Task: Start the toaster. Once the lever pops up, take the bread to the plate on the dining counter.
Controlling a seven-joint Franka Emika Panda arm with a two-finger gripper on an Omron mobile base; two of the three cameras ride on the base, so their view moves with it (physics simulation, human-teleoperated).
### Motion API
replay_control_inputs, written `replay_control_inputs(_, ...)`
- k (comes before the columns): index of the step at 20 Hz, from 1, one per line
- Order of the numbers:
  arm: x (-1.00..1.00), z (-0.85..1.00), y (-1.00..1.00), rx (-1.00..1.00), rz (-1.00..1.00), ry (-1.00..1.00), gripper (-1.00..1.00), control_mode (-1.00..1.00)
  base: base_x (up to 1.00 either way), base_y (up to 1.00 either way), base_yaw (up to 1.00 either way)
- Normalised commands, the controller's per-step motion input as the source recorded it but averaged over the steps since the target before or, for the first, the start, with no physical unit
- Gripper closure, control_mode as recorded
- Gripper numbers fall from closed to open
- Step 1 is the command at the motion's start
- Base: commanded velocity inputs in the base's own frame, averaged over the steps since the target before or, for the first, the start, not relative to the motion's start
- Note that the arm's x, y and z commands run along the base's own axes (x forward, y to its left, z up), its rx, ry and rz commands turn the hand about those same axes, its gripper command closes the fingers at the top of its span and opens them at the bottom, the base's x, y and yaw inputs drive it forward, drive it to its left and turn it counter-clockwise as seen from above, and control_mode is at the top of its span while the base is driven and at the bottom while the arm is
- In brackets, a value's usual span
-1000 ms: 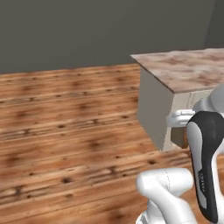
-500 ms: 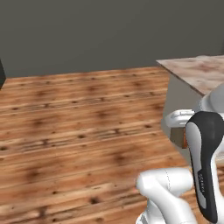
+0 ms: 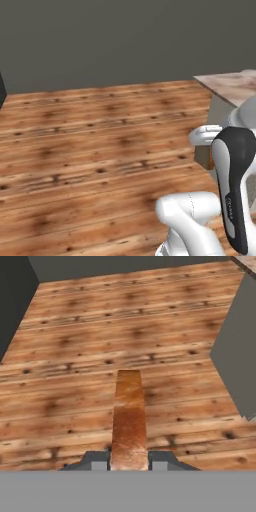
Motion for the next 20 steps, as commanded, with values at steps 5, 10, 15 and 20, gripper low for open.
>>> replay_control_inputs(5, 0.00, 0.00, 0.00, 0.00, 0.00, 0.00, 1.00, 1.00, 0.68, 0.14, 0.00)
replay_control_inputs(10, 0.00, 0.00, 0.00, 0.00, 0.00, 0.00, 1.00, 1.00, 0.72, 0.11, 0.00)
replay_control_inputs(15, 0.00, 0.00, 0.00, 0.00, 0.00, 0.00, 1.00, 1.00, 0.75, 0.14, 0.00)
replay_control_inputs(20, 0.00, 0.00, 0.00, 0.00, 0.00, 0.00, 1.00, 1.00, 0.78, 0.16, 0.00)
